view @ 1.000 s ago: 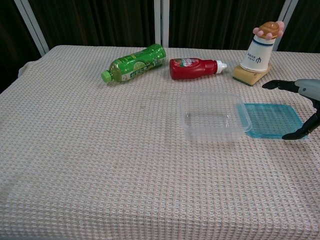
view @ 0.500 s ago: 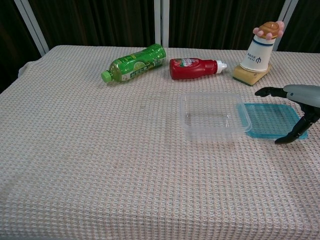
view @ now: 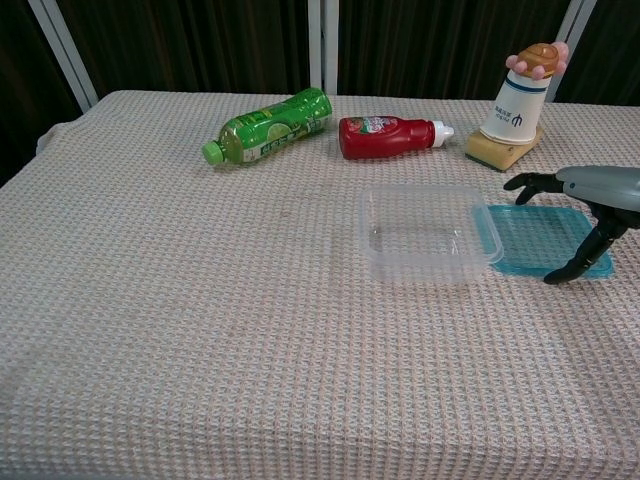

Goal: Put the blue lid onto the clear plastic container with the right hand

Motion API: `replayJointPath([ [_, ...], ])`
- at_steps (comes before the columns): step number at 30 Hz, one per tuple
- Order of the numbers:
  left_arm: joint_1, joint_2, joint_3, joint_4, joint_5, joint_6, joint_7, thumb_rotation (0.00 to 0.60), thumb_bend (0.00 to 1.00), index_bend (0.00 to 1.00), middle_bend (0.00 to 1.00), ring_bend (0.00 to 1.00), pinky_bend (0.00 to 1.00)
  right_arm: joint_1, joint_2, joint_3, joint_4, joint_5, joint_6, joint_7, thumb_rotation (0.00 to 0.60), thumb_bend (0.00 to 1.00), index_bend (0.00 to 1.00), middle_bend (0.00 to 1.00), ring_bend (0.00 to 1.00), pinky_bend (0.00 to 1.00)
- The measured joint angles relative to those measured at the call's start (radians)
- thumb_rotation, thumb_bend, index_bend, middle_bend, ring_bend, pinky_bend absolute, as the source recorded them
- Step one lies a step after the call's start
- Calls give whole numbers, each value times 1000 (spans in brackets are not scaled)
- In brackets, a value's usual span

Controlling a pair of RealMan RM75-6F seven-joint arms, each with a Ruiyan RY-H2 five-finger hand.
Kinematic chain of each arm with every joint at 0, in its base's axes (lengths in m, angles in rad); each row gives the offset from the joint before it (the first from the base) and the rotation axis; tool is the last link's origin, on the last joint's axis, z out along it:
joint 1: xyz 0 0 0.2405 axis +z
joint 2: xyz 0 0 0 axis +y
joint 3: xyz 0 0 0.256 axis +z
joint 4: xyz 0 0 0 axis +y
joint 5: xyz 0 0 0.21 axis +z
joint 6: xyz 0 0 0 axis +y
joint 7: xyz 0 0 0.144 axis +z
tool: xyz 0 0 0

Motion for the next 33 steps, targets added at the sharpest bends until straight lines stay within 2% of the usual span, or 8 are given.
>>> replayJointPath([
  [6, -1, -1, 0, 0, -1, -3, 1, 600, 0, 157, 100, 0, 35, -4, -8, -6, 13, -10, 6, 15, 600, 0, 0, 162, 0, 0],
  [11, -3, -1, 0, 1, -1, -5, 0, 600, 0, 158, 100, 0, 35, -9, -20, -8, 30, -26, 27, 22, 600, 19, 0, 293, 0, 0],
  [15, -2, 1, 0, 0, -2, -5, 0, 600, 0, 157, 101, 0, 35, -20, -21, -7, 33, -52, 58, 36, 600, 41, 68, 368, 27, 0],
  [19, -2, 3, 1, -3, 0, -5, 1, 600, 0, 157, 100, 0, 35, -39, 5, -9, 10, -77, 97, 48, 600, 48, 103, 389, 43, 0],
  [25, 0, 8, 5, -11, 5, 0, 12, 600, 0, 157, 101, 0, 35, -72, 110, -8, -108, -97, 142, 66, 600, 48, 105, 396, 44, 0],
  [29, 0, 6, 4, -9, 6, 1, 8, 600, 0, 158, 100, 0, 35, -75, 202, 2, -245, -92, 152, 50, 600, 56, 106, 398, 44, 0],
  [33, -2, 0, 5, 1, 12, 0, -1, 600, 0, 157, 101, 0, 35, -55, 257, 22, -385, -60, 153, -6, 600, 89, 106, 403, 44, 0],
])
